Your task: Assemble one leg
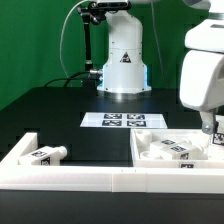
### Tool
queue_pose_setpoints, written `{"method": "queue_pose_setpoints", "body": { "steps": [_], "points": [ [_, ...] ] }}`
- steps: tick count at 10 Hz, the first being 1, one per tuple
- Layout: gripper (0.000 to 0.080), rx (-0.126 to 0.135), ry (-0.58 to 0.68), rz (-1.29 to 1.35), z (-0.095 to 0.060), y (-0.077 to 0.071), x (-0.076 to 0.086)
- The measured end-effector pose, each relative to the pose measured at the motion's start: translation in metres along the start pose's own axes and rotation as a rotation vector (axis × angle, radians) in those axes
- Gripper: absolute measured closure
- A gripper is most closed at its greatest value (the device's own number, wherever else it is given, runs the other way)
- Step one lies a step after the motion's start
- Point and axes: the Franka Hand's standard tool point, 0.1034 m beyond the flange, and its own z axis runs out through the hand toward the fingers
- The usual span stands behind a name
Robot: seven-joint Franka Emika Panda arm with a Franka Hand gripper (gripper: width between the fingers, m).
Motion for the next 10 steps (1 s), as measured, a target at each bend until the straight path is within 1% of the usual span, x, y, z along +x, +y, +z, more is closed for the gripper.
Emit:
{"method": "queue_pose_setpoints", "body": {
  "steps": [1, 2, 4, 5, 6, 7, 9, 10],
  "points": [
    [0.0213, 0.000, 0.000, -0.032, 0.0003, 0.0013, -0.0012],
    [0.0213, 0.001, 0.000, -0.022, 0.0005, 0.0010, -0.0011],
    [0.0489, 0.001, -0.001, -0.021, 0.0008, 0.0010, -0.0014],
    [0.0489, 0.001, -0.001, -0.004, 0.0009, 0.0009, -0.0015],
    [0.0514, 0.001, -0.001, -0.004, 0.0009, 0.0009, -0.0015],
    [0.0514, 0.002, 0.000, 0.004, 0.0009, 0.0008, -0.0014],
    [0.0514, 0.002, 0.018, 0.254, 0.0015, -0.0007, -0.0021],
    [0.0514, 0.006, 0.029, 0.406, 0.0017, -0.0023, -0.0026]
  ]
}}
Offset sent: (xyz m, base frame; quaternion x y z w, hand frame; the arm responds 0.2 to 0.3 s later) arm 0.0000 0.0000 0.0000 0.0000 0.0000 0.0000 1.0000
